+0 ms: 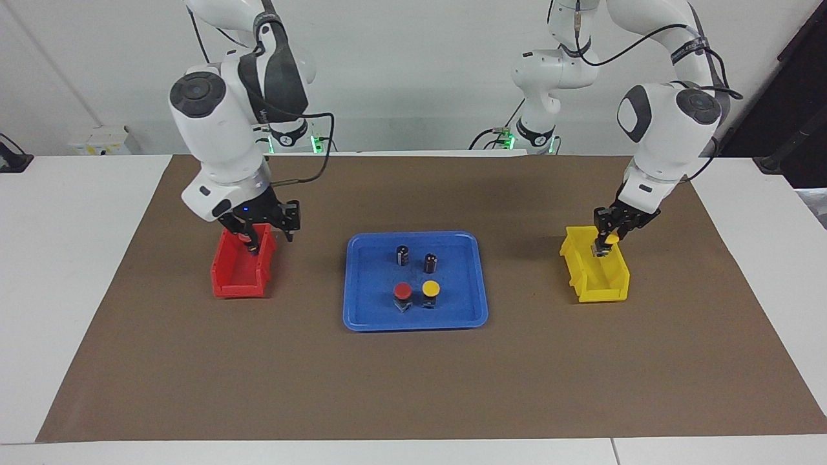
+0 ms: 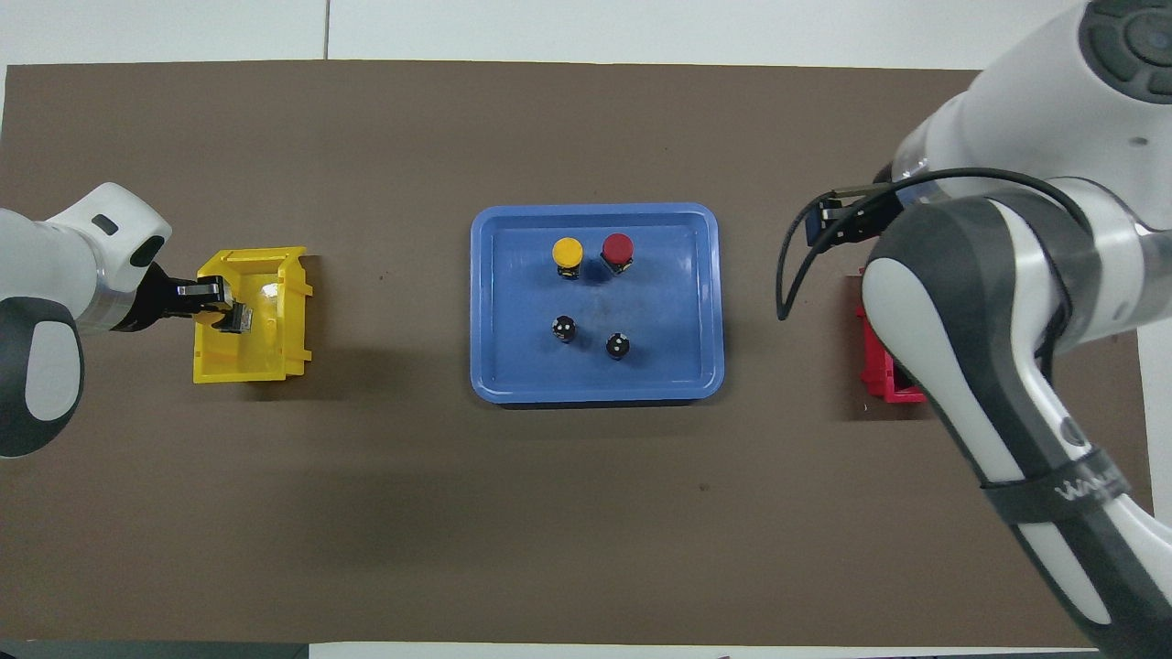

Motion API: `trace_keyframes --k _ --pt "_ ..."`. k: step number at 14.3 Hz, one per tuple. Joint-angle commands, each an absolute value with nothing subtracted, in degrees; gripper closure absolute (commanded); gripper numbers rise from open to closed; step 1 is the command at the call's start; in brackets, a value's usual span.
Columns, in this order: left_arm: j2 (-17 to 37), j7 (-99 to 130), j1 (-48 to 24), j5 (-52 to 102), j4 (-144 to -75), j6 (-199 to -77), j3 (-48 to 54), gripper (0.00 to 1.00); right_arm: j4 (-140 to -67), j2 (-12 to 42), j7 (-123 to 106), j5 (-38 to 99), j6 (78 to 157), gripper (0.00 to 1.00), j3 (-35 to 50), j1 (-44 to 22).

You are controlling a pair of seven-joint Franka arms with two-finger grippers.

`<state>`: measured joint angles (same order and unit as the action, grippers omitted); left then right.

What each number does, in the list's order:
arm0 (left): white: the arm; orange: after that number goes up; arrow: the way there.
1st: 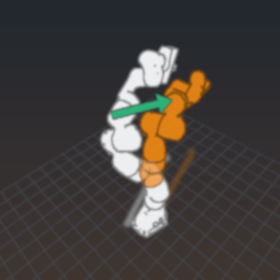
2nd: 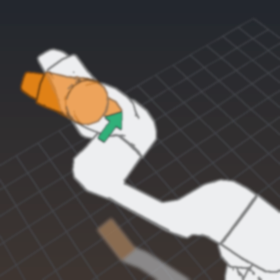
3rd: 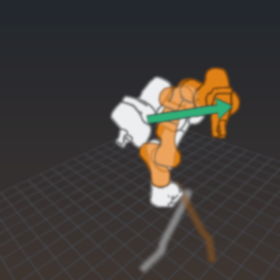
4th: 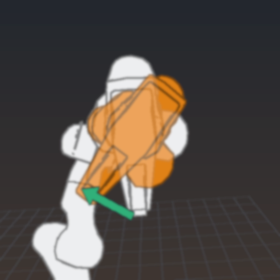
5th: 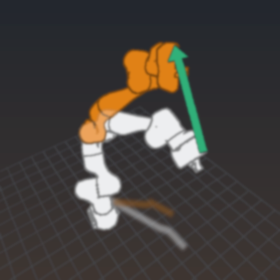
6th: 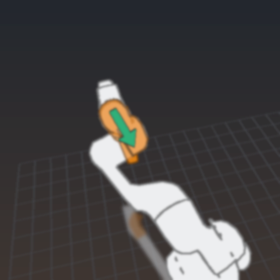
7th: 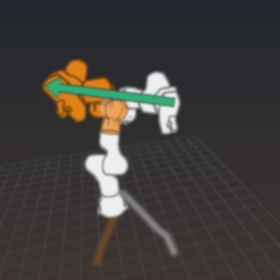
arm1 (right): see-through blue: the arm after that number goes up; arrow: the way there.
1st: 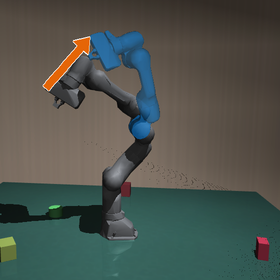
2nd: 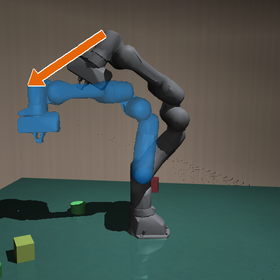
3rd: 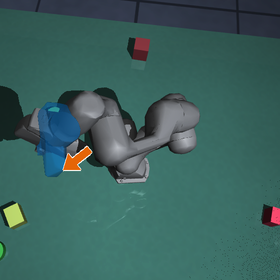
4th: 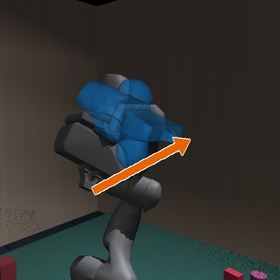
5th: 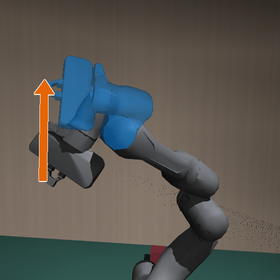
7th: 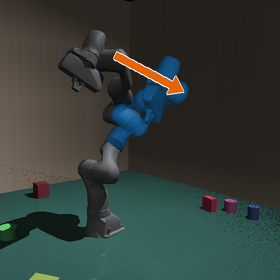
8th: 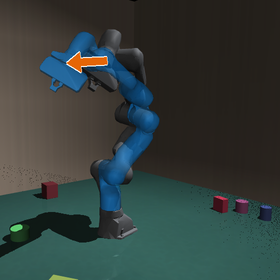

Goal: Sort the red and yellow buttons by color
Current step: 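Reach the right gripper to the other red button while the left gripper releases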

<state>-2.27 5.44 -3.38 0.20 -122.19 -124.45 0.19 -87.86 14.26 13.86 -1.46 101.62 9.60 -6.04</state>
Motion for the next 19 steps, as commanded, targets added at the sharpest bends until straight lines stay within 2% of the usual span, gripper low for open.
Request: trace_keyframes --k 1,3,4,8,15,16,17,18,19 --pt "-3.17 5.27 -2.55 -0.09 -127.69 -131.20 0.70 0.99 -71.15 26.94 22.99 -2.37 98.53 0.31 9.67 -12.37" --pt "-2.03 5.36 -2.29 -0.09 -128.41 -133.32 0.70 0.99 -63.50 34.94 28.89 -4.73 99.93 0.31 9.41 -17.72" --pt "-1.59 5.54 -2.20 -0.09 -128.50 -133.24 0.62 0.99 -62.50 36.98 31.09 -7.79 101.76 0.31 9.58 -19.75" --pt "-0.71 5.62 -1.67 -0.09 -130.42 -135.78 0.70 0.99 -67.05 37.53 34.98 -9.41 110.81 0.29 9.76 -20.65" --pt "-0.26 5.19 -2.37 -0.09 -131.57 -136.32 0.88 0.97 -77.50 35.78 36.12 -9.23 119.70 0.27 9.76 -20.65" --pt "-0.26 4.92 -2.37 -0.09 -131.49 -136.32 0.79 0.82 -78.65 35.51 36.12 -9.23 119.79 0.27 9.76 -20.65" --pt "-0.26 4.92 -2.37 -0.09 -131.31 -136.32 0.88 0.62 -79.45 35.16 36.12 -9.23 120.06 0.27 9.76 -20.65" --pt "-0.18 4.83 -2.37 -0.09 -130.96 -136.14 0.79 0.48 -79.80 34.98 36.12 -8.88 120.67 0.27 9.84 -20.65" --pt "0.00 4.92 -2.37 -0.09 -130.52 -136.06 0.79 0.39 -80.24 34.89 36.12 -8.70 120.85 0.27 9.84 -20.65"
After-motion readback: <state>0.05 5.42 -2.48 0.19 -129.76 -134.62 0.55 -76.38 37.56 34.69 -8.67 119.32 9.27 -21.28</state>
